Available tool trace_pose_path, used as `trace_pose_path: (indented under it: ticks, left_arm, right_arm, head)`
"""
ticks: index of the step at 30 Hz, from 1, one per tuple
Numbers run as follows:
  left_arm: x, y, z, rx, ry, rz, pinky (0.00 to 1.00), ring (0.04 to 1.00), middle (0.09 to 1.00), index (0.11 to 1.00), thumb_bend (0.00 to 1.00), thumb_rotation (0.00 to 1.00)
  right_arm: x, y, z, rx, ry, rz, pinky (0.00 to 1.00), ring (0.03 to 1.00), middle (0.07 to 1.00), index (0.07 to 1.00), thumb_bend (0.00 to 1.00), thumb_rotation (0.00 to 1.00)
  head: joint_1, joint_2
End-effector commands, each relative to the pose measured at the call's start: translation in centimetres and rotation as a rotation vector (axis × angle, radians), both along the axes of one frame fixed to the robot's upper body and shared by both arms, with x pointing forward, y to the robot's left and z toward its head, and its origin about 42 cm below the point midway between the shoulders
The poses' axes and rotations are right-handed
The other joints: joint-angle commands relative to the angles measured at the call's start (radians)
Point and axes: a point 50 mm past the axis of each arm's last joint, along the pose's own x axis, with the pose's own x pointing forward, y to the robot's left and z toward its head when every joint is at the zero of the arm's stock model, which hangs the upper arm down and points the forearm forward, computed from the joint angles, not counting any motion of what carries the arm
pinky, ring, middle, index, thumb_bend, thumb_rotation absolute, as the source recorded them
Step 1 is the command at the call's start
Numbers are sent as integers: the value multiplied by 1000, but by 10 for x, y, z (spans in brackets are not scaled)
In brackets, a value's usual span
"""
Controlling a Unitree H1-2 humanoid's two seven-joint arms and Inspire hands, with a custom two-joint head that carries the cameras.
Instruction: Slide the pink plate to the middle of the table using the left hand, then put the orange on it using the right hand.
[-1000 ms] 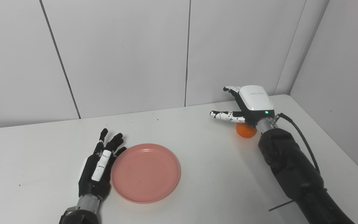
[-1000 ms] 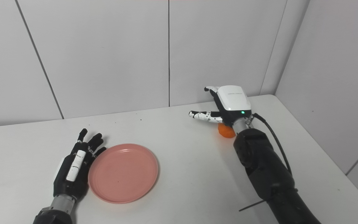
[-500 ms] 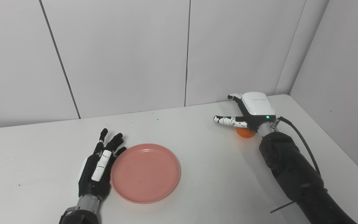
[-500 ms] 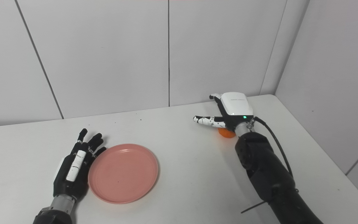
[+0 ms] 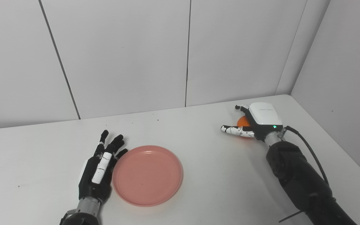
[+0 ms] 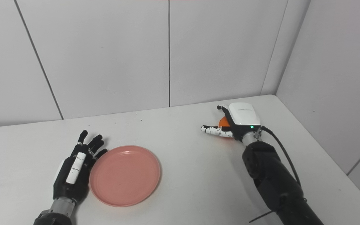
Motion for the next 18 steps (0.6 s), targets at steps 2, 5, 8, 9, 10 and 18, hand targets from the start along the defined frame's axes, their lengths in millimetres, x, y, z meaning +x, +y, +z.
trace_pose_path:
  ticks: [2, 5, 8, 9, 10, 18]
  left_arm:
    - [-14, 2, -28, 2, 143, -13, 848, 907, 861, 1000, 829, 564]
    - [-14, 3, -28, 4, 144, -13, 837, 905, 859, 998, 833, 566]
    - [-14, 3, -29, 5, 143, -14, 833, 905, 858, 996, 833, 563]
    - [-15, 3, -29, 7, 143, -14, 831, 904, 855, 995, 824, 566]
    - [-15, 3, -28, 9, 142, -15, 830, 904, 854, 995, 823, 567]
    - [-17, 2, -28, 2, 145, -17, 839, 905, 853, 993, 843, 562]
  right_arm:
    - [6, -14, 27, -18, -78, -46, 833, 788, 791, 799, 816, 975]
    - [5, -15, 25, -17, -73, -51, 828, 783, 785, 797, 809, 964]
    - [3, -17, 22, -19, -68, -56, 823, 774, 780, 794, 806, 953]
    - [3, -18, 22, -19, -66, -57, 821, 772, 782, 795, 804, 952]
    - [3, -18, 21, -19, -63, -60, 821, 772, 781, 795, 804, 951]
    - [8, -22, 11, 1, -70, -62, 702, 717, 755, 785, 791, 927]
  head:
    - [0, 1]
    - [0, 1]
    - [0, 2]
    - [0, 2]
    - [0, 2]
    - [10, 10]
